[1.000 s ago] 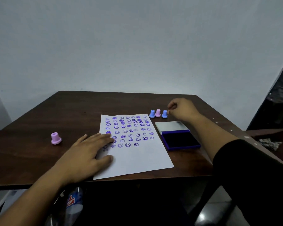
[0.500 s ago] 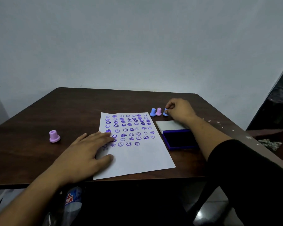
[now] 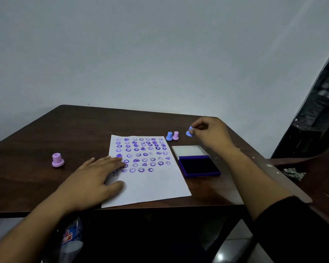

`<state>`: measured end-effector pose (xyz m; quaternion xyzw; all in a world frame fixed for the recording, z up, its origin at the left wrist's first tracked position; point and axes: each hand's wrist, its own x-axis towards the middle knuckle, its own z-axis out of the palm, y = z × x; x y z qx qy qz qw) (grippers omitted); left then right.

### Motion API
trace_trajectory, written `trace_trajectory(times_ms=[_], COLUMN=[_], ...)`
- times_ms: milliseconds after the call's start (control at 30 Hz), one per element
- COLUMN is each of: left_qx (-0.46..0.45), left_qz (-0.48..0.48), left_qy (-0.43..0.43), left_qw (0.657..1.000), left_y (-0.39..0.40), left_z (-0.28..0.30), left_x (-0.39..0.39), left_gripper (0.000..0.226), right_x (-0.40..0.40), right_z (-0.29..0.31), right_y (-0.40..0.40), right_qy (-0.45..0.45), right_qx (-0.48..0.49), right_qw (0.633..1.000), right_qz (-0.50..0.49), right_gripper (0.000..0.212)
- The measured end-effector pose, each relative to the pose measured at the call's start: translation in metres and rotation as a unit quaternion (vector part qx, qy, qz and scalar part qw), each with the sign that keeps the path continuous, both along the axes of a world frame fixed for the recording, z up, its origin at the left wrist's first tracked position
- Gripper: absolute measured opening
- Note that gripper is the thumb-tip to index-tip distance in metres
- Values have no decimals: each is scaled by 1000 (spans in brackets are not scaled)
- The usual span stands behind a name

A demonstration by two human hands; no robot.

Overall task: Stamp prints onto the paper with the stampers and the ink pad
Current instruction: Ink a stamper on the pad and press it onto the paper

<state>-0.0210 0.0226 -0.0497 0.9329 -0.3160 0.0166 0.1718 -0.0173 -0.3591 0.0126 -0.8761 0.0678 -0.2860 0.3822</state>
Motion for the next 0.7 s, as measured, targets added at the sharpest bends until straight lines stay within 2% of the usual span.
trace_trajectory(times_ms=[100, 333, 700], left_qx=[-2, -17, -44], left_qz=[3, 3, 6], left_qy=[2, 7, 11], left_qw=[1000, 1000, 999], left_y=[0, 0, 0], left_z=[-1, 0, 1], left_x=[1, 0, 0], left_gripper=[85, 84, 82], right_x=[-23, -60, -68], right_z=[-12, -49, -63], right_y=[6, 16, 23], right_qy=[2, 8, 30], right_qx=[26, -13, -23], right_qw=[1000, 1000, 999], right_qz=[8, -3, -13], right_gripper=[11, 16, 15])
